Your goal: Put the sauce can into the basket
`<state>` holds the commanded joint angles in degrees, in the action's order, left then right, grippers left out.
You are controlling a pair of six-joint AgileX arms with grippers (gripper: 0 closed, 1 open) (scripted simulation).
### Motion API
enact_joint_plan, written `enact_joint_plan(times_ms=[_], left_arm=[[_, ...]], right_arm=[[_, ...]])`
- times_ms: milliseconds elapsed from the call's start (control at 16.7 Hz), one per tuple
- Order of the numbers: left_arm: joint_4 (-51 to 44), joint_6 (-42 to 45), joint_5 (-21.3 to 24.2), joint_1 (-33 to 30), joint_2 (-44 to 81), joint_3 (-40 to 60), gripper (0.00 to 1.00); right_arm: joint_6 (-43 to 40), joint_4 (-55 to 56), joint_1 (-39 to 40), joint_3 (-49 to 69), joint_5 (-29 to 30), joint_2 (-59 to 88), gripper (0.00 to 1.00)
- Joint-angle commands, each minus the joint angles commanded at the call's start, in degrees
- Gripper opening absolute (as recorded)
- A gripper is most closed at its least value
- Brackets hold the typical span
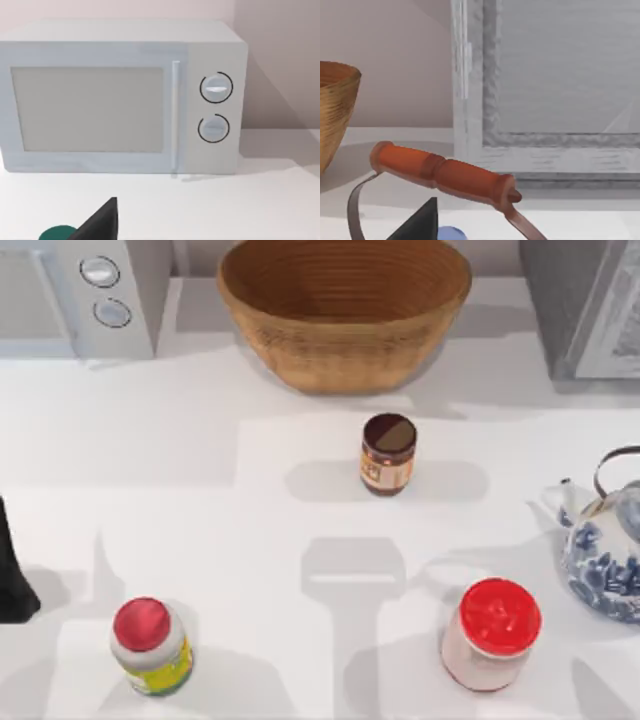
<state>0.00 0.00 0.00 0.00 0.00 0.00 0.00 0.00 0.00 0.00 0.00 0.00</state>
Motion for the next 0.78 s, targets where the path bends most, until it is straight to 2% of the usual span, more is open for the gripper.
enact_joint_plan(times_ms=[180,360,540,780], left_arm=[[0.33,0.14,0.34,0.16,0.53,0.19,1.0],[3.48,1.3,3.55,1.22,5.56,2.11,1.0],[9.81,3.33,9.93,2.43,16.31,6.23,1.0],[21.27,6.58,21.6,3.11,38.84,13.97,1.0]], right_arm=[[0.0,0.0,0.0,0.0,0.0,0.0,1.0],[0.0,0.0,0.0,0.0,0.0,0.0,1.0],[0.0,0.0,0.0,0.0,0.0,0.0,1.0],[0.0,0.0,0.0,0.0,0.0,0.0,1.0]])
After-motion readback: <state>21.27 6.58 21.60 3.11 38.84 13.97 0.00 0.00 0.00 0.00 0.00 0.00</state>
